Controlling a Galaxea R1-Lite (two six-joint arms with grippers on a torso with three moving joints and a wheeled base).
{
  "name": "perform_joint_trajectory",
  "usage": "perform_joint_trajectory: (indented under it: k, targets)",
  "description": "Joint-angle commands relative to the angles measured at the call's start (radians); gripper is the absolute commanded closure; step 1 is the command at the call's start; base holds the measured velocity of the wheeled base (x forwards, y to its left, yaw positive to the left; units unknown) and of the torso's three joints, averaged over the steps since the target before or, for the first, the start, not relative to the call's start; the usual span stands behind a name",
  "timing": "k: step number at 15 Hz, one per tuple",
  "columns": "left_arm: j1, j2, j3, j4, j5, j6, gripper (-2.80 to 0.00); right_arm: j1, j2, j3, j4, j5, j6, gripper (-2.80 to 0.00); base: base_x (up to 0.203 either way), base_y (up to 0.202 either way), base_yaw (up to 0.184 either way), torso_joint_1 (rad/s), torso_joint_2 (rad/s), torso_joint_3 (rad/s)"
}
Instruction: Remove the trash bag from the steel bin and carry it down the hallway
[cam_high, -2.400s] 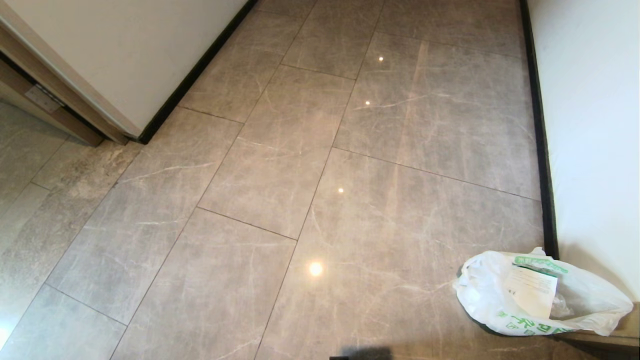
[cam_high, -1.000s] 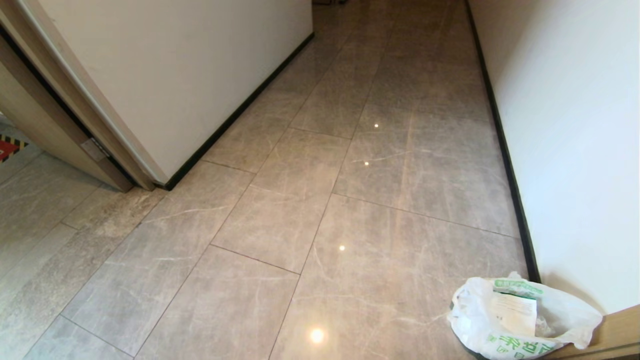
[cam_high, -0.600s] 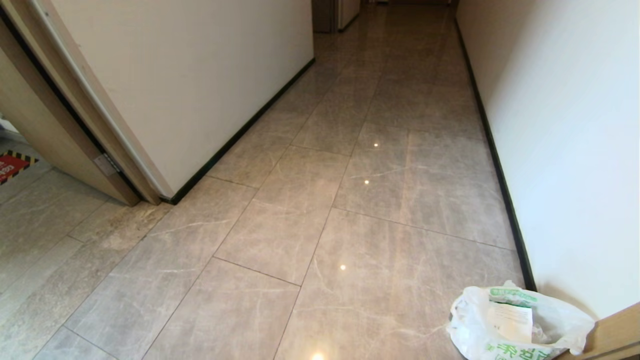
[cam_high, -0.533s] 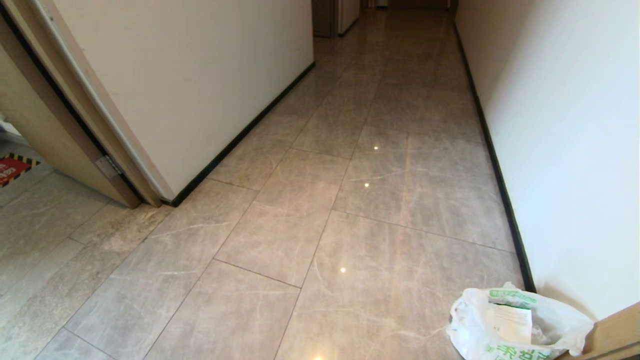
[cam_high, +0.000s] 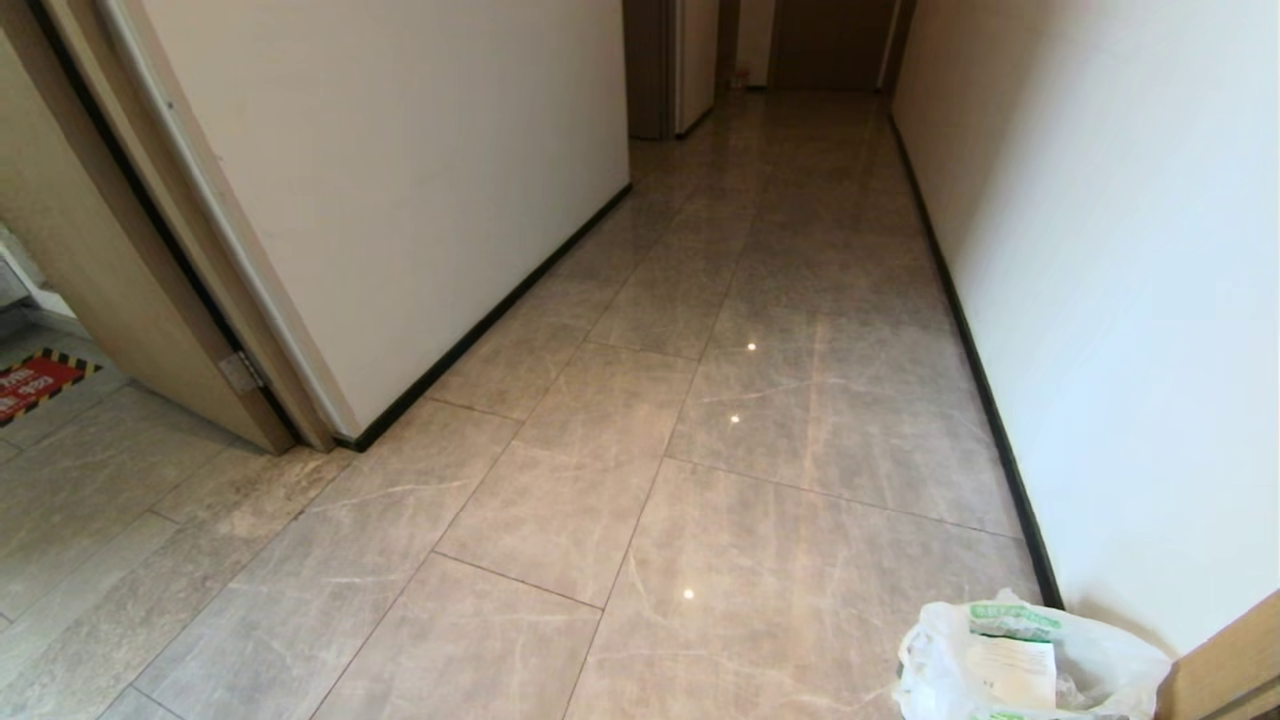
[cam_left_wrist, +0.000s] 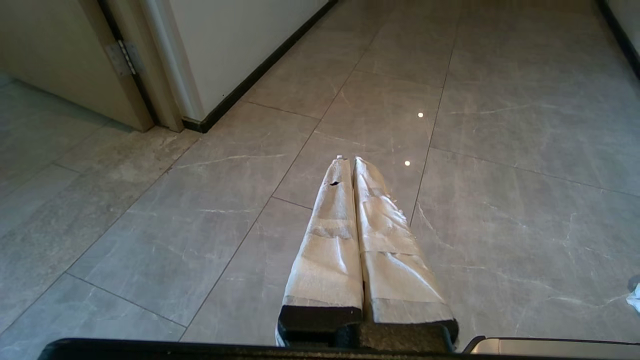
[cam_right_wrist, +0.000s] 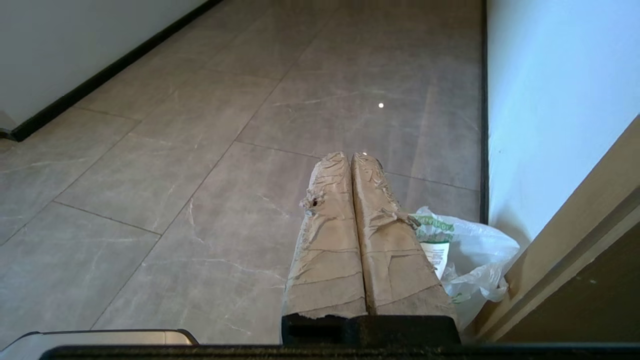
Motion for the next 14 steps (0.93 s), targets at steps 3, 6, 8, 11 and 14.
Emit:
perform_joint_trajectory:
  k: [3,6,8,11,14]
  targets:
    - [0.0,0.0,0.0,0.0,0.001,-0.001,0.0,0.0,0.0,0.0,-0.001,0.0,0.0,0.0,0.0,0.0,0.0,0.002,0.0,0.208]
    - [0.0,0.0,0.0,0.0,0.001,-0.001,0.0,0.0,0.0,0.0,-0.001,0.0,0.0,0.0,0.0,0.0,0.0,0.002,0.0,0.208]
    - [0.0,0.0,0.0,0.0,0.001,0.004,0.0,0.0,0.0,0.0,-0.001,0.0,0.0,0.0,0.0,0.0,0.0,0.005,0.0,0.151]
    - [0.0,0.0,0.0,0.0,0.001,0.004,0.0,0.0,0.0,0.0,0.0,0.0,0.0,0.0,0.0,0.0,0.0,0.001,0.0,0.042]
    - [0.0,0.0,0.0,0.0,0.001,0.004,0.0,0.0,0.0,0.0,-0.001,-0.002,-0.008,0.0,0.0,0.0,0.0,0.0,0.0,0.0]
